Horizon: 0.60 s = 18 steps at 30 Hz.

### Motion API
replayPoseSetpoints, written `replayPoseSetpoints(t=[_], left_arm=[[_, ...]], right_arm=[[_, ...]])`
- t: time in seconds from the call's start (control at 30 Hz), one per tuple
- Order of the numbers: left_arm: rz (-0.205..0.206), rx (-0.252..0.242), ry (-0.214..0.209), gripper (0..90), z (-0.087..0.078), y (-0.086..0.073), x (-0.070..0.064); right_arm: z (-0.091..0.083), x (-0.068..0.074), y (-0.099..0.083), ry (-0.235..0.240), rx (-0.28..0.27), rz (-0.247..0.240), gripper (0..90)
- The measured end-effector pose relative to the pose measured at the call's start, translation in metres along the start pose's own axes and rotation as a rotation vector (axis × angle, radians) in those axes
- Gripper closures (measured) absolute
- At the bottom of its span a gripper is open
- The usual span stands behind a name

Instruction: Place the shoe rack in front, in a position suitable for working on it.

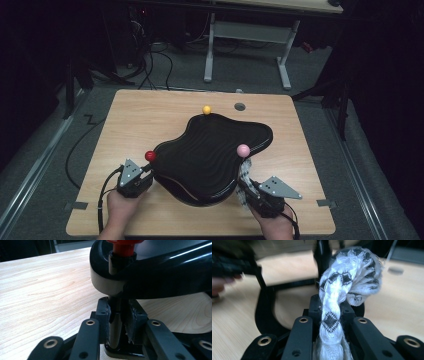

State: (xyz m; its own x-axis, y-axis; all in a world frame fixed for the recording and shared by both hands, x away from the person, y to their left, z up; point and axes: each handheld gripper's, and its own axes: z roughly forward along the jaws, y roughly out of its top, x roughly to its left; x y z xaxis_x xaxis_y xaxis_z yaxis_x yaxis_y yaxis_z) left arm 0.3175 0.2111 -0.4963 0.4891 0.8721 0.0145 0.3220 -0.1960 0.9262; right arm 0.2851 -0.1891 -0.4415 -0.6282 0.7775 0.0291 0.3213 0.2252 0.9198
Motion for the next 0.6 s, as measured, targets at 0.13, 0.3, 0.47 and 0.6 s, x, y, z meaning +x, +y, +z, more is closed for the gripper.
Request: replayPoseSetpoints(t=[0.13, 0.3, 0.47, 0.6], left_arm=[[-0.010, -0.001, 0.002, 73.3, 0.000, 0.000, -0.001], [-0.016, -0.003, 0.004, 72.8, 0.001, 0.000, -0.001], [-0.007, -0.003, -0.011, 72.9, 0.006, 0.002, -0.006], [0.009, -0.016, -0.039, 72.9, 0.029, 0.010, -0.016]], right_arm=[[0.018, -0.005, -0.023, 0.006, 0.107, 0.013, 77.9], [0.043, -0.015, -0.052, 0.050, 0.263, 0.047, 77.7], [0.039, -0.016, -0.050, 0.023, 0.269, 0.013, 77.7], [0.026, -0.026, -0.053, -0.015, 0.264, 0.030, 77.7]])
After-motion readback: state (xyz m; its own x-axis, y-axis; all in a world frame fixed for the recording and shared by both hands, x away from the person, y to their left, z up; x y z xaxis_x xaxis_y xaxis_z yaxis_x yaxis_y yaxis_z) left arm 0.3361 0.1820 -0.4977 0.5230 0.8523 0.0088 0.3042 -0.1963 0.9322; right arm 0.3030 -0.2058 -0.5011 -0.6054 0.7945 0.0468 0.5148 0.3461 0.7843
